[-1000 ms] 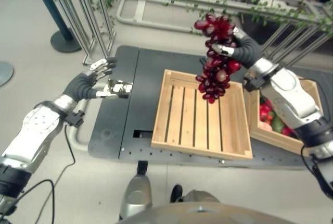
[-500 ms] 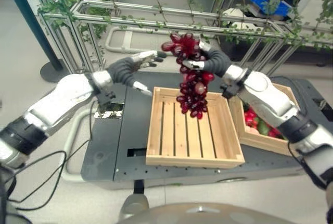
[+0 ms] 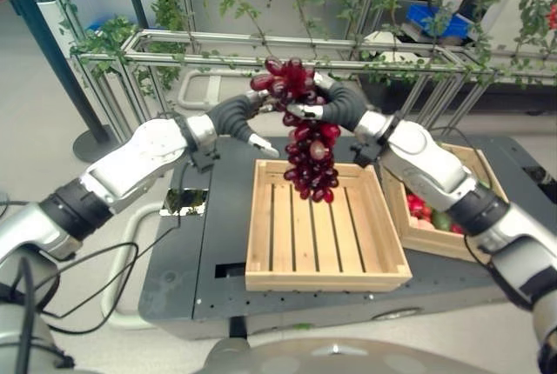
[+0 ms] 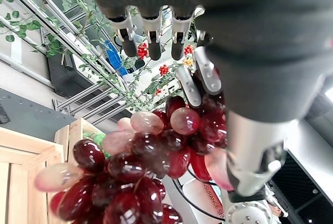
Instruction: Pick up the fruits from the basket on one side to the basket on the other side
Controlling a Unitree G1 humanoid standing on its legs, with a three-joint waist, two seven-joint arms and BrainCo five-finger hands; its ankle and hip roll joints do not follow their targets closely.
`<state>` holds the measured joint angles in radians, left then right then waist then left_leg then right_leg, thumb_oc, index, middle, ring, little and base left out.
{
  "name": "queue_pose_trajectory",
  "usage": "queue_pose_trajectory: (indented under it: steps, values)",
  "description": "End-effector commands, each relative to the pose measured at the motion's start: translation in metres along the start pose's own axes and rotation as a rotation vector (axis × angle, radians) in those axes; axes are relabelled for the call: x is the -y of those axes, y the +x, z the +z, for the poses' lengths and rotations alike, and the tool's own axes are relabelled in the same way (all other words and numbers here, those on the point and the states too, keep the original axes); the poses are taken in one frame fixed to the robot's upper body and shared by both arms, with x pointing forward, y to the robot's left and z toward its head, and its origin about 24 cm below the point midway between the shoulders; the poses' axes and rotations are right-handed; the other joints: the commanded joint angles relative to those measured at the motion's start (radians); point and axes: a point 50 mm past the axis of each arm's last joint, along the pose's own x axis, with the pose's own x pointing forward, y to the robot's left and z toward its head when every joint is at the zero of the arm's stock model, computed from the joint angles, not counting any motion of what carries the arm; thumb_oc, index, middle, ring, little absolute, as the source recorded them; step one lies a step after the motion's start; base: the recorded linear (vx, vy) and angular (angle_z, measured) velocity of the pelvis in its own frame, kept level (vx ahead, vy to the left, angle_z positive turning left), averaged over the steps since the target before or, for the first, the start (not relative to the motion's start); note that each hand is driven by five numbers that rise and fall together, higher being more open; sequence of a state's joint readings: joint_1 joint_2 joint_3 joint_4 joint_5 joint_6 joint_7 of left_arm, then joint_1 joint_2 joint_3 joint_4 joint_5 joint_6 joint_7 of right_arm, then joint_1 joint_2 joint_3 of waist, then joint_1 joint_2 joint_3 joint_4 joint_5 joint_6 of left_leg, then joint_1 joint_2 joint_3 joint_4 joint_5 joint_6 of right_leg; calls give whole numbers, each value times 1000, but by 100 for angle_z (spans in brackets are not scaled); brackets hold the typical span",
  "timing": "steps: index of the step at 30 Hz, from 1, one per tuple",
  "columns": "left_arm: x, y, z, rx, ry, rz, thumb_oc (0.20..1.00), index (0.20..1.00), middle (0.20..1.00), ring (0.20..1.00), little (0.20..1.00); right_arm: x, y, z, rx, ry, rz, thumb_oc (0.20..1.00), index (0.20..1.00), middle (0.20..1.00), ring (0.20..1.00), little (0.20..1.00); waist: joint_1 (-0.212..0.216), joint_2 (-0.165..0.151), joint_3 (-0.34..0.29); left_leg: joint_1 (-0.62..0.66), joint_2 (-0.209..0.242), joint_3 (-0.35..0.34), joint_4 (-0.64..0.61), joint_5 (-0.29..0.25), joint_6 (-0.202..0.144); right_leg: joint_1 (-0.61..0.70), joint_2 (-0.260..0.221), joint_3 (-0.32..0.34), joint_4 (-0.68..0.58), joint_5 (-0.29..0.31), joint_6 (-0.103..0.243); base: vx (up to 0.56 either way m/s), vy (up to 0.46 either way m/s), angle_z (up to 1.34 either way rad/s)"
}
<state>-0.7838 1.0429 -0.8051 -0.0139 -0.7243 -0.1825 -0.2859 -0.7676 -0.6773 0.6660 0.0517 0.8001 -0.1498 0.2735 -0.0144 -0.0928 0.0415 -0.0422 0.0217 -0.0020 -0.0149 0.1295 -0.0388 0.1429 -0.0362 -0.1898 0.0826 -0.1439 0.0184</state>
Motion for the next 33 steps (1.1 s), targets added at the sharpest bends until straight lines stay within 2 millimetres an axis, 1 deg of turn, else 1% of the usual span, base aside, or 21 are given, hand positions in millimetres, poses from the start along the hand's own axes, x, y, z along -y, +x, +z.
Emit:
queue_pose_trajectory:
  steps: [1, 10, 15, 17, 21, 28, 31, 33]
  values:
    - [0, 17, 24, 128, 32, -40, 1000, 1000, 1000, 1000, 1000, -14, 38, 64, 282, -55, 111, 200, 200, 200, 200, 200, -6, -12, -24, 118, 36, 30, 20, -157, -17, -68, -66, 15, 15, 103, 135, 0, 0, 0]
    - [3, 17, 23, 119, 4, -66, 1000, 1000, 1000, 1000, 1000, -16, 43, 68, 295, -83, 118, 200, 200, 200, 200, 200, -8, -8, -28, 120, 36, 31, 18, -157, -18, -63, -64, 16, 6, 104, 133, 0, 0, 0]
    - [5, 19, 24, 107, -14, -110, 1000, 1000, 1000, 1000, 1000, -14, 48, 80, 309, -147, 121, 200, 200, 200, 200, 200, -9, -5, -28, 122, 37, 31, 16, -157, -18, -61, -65, 19, 1, 105, 133, 0, 0, 0]
    - [6, 20, 24, 102, -11, -123, 1000, 1000, 1000, 1000, 1000, -13, 49, 82, 311, -154, 116, 200, 200, 200, 200, 200, -8, -5, -28, 121, 37, 32, 16, -157, -18, -60, -65, 19, 0, 105, 134, 0, 0, 0]
    - [11, 27, 23, 93, -21, -155, 1000, 1000, 1000, 1000, 1000, -12, 58, 91, 353, -150, 98, 200, 200, 200, 200, 200, -8, -3, -30, 121, 38, 30, 18, -159, -18, -61, -64, 22, 3, 104, 133, 0, 0, 0]
    - [14, 32, 23, 104, -47, -167, 1000, 1000, 1000, 1000, 1000, -19, 66, 96, 382, -139, 120, 200, 200, 200, 200, 200, -8, -3, -35, 122, 37, 27, 15, -159, -18, -58, -63, 23, 1, 102, 131, 0, 0, 0]
    - [17, 33, 21, 89, -60, -191, 1000, 1000, 1000, 1000, 1000, -20, 70, 98, 388, -145, 119, 200, 200, 200, 200, 200, -7, -1, -37, 123, 37, 26, 14, -159, -18, -56, -63, 22, -1, 103, 130, 0, 0, 0]
    - [20, 33, 21, 82, -71, -225, 1000, 1000, 1000, 1000, 1000, -21, 72, 103, 402, -155, 129, 200, 200, 200, 200, 200, -7, -1, -39, 125, 36, 26, 12, -159, -18, -54, -63, 21, -3, 103, 131, 0, 0, 0]
